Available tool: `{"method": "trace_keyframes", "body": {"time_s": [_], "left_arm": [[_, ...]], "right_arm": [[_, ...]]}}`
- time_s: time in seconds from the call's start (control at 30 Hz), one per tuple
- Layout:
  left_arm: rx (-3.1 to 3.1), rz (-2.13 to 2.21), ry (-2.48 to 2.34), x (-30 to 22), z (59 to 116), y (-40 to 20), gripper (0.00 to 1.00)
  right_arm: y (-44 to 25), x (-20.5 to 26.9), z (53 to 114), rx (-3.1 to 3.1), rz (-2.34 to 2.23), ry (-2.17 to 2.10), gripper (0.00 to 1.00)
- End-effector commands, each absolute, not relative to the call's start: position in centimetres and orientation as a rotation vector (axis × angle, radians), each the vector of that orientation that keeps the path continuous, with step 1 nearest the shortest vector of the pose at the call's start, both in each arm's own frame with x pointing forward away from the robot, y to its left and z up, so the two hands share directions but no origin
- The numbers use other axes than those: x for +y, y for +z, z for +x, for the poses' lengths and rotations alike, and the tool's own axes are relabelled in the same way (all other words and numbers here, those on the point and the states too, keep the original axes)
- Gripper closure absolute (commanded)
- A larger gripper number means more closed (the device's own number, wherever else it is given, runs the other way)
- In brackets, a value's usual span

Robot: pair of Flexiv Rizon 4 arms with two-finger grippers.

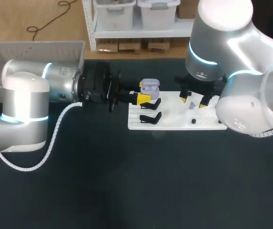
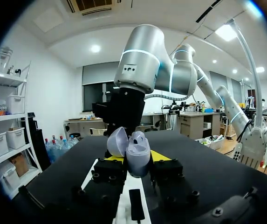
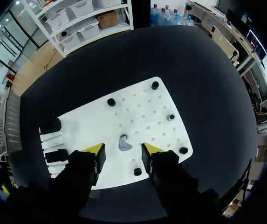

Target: Pick up each earbud case from the left stands, insert the matching earbuds, close the lid, and place the case in the box.

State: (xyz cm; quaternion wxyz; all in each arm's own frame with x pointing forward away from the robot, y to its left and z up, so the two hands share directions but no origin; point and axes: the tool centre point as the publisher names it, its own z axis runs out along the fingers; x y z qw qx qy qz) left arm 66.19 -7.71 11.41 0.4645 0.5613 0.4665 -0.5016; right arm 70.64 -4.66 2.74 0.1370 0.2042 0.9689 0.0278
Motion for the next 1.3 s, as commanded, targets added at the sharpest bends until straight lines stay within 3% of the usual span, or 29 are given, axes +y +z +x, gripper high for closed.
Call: {"method": "trace_keyframes", "body": {"time_s": [0.03, 1.3], "left_arm": [[1.146, 1.376, -1.227, -7.7, 66.0, 11.4, 1.00], [1.146, 1.376, -1.227, -7.7, 66.0, 11.4, 1.00]], "right_arm": [[2.2, -4.8, 70.6, 2.798, 0.595, 0.082, 0.50], [1.1, -5.2, 71.4, 2.793, 0.626, 0.091, 0.60]]}}
